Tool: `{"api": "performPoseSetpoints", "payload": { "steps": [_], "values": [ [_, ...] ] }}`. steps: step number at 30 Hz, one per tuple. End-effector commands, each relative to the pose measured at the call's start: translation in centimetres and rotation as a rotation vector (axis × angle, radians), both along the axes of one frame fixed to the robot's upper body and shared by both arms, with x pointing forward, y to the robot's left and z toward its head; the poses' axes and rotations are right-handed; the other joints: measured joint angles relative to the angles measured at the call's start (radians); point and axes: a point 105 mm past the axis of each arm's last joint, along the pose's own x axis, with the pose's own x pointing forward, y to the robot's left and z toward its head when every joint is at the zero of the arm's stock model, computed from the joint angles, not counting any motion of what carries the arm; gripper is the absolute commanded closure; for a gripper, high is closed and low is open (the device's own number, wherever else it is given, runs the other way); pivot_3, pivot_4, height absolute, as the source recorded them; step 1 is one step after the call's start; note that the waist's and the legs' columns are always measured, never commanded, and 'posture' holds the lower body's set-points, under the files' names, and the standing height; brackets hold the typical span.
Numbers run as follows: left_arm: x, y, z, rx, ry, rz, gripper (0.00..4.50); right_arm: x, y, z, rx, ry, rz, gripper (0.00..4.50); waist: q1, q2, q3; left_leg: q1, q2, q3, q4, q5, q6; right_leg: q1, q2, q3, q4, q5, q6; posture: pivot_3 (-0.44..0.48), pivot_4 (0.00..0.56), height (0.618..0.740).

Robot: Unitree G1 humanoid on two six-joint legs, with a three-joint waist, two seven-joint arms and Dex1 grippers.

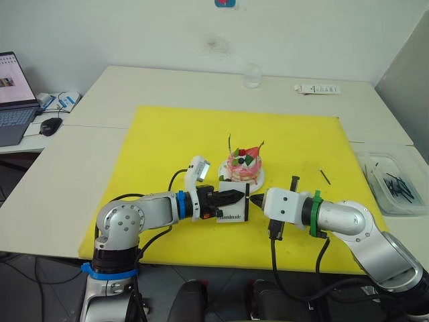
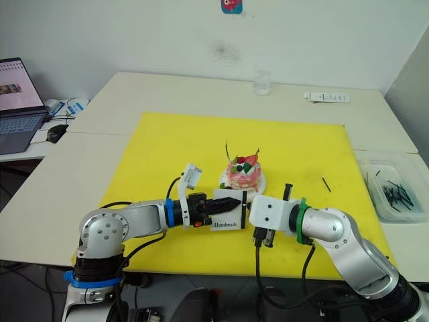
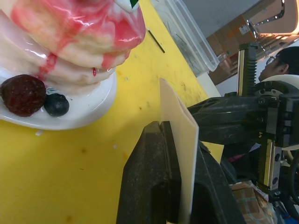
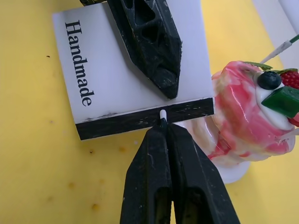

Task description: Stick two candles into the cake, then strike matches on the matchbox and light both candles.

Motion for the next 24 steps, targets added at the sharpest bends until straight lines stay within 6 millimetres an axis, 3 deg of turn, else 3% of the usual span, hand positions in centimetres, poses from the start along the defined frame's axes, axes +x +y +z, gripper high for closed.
{"api": "performPoseSetpoints", "payload": {
  "steps": [1,6,15,24],
  "values": [
    [-0.1,-0.3,1.4,-0.044,-0.046,-0.016,4.5,0.2,-0.2,0.2,-0.025,-0.022,-0.001,4.47,0.0,0.0,0.0,0.0,0.0,0.0,0.0,0.0,0.0,0.0,0.0,0.0,0.0,0.0,0.0,0.0,0.15,0.738],
    [-0.2,-0.5,1.5,-0.055,-0.05,-0.022,4.5,0.0,-0.4,-0.7,-0.061,0.005,0.001,4.47,0.0,0.0,0.0,0.0,0.0,0.0,0.0,0.0,0.0,0.0,0.0,0.0,0.0,0.0,0.0,0.0,0.15,0.738],
    [-0.6,-0.9,1.6,-0.058,-0.063,-0.044,4.5,-0.2,0.5,-0.4,-0.052,-0.006,0.04,4.47,0.0,0.0,0.0,0.0,0.0,0.0,0.0,0.0,0.0,0.0,0.0,0.0,0.0,0.0,0.0,0.0,0.15,0.738],
    [0.2,0.1,1.5,-0.004,-0.126,0.017,4.5,-0.1,-1.2,1.1,-0.071,-0.027,0.008,4.47,0.0,0.0,0.0,0.0,0.0,0.0,0.0,0.0,0.0,0.0,0.0,0.0,0.0,0.0,0.0,0.0,0.15,0.738]
  ]
}}
